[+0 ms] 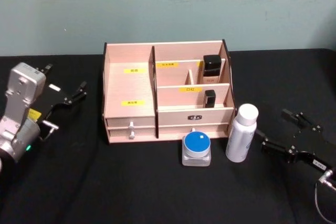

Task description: Pick up the facial cleanser and watermelon frost from the table and place them into the tiered storage box.

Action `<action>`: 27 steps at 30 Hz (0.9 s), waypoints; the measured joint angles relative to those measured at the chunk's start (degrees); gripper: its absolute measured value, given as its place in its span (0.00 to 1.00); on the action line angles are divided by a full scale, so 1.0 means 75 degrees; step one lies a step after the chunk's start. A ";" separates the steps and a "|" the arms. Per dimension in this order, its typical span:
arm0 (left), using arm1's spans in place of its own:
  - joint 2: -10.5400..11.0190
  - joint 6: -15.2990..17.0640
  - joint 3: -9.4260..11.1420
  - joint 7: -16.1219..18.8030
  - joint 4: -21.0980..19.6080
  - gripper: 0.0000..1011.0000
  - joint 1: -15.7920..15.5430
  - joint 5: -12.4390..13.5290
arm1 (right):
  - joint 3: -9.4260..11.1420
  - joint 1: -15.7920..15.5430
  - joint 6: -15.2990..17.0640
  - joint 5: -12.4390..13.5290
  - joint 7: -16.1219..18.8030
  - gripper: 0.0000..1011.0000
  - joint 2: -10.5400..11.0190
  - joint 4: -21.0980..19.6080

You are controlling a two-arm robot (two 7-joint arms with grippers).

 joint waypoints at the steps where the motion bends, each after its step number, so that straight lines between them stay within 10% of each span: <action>1: 0.0000 0.0000 0.0000 0.0000 0.0000 0.99 0.0000 0.0000 | -0.0025 0.0037 0.0033 -0.0020 0.0040 0.99 -0.0043 0.0061; 27: 0.0000 0.0000 0.0000 0.0000 0.0000 0.99 0.0000 0.0000 | -0.0474 0.0813 0.0230 -0.0686 0.0473 0.99 -0.0838 0.0996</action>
